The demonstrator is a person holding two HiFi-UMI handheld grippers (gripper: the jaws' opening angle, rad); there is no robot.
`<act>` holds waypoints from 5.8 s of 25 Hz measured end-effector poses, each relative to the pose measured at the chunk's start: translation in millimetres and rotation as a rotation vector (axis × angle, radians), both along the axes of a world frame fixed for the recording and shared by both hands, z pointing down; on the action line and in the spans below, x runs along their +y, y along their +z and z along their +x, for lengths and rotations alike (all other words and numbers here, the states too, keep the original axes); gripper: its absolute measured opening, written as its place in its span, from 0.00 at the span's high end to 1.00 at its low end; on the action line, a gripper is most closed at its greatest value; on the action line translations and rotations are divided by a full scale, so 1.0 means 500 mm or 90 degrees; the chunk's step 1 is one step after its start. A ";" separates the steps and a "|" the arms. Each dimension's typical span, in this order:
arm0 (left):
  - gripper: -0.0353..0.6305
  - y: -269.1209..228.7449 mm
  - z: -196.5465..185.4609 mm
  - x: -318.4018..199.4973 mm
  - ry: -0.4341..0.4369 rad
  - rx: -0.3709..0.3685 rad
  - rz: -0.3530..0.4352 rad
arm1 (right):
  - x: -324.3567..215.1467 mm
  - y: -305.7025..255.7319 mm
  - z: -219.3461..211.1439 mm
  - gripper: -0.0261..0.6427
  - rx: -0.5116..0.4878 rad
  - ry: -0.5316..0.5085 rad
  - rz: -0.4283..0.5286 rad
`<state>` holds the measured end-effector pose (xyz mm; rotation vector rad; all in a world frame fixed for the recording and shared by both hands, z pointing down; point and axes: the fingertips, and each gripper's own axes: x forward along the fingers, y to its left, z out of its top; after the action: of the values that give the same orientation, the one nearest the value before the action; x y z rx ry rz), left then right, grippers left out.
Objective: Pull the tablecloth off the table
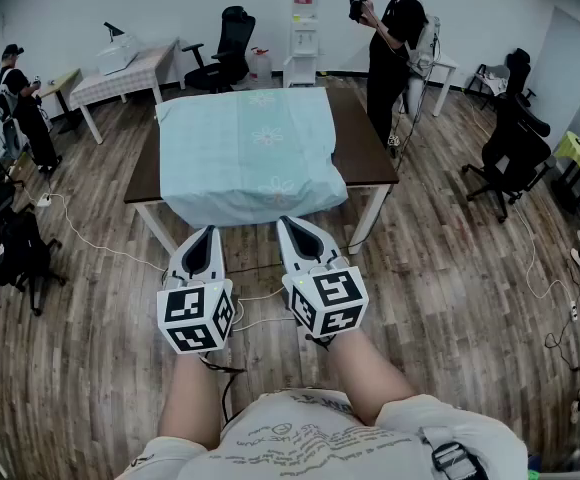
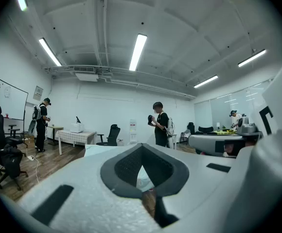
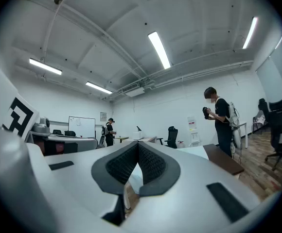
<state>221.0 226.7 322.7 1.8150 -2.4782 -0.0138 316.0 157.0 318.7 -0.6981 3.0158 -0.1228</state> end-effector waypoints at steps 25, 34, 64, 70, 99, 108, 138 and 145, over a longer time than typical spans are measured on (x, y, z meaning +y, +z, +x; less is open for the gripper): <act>0.93 0.076 -0.161 0.041 0.034 0.022 -0.043 | 0.047 0.065 -0.180 0.94 0.033 0.021 -0.017; 0.93 0.083 -0.200 -0.041 0.047 0.003 -0.047 | -0.028 0.077 -0.241 0.94 0.033 0.018 -0.021; 0.93 0.107 -0.444 -0.524 0.053 0.019 -0.068 | -0.528 0.089 -0.437 0.94 0.049 0.101 -0.009; 0.93 0.123 -0.480 -0.569 0.046 0.026 -0.081 | -0.574 0.109 -0.473 0.94 0.054 0.085 -0.034; 0.93 0.208 -1.030 -0.942 0.151 0.062 -0.130 | -0.913 0.219 -0.868 0.94 0.102 0.264 -0.106; 0.93 0.271 -1.173 -1.040 0.202 0.054 -0.174 | -0.972 0.258 -0.946 0.94 0.106 0.336 -0.122; 0.44 0.725 -1.478 -1.248 0.173 0.004 -0.521 | -1.196 0.684 -0.589 0.56 0.315 0.494 -0.369; 0.44 0.819 -1.532 -1.222 0.114 0.033 -0.603 | -1.191 0.786 -0.520 0.56 0.378 0.526 -0.457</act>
<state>-545.0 -384.1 732.0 1.5142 -1.7461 0.9236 56.0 -438.2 711.8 -2.2995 2.7707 -1.1468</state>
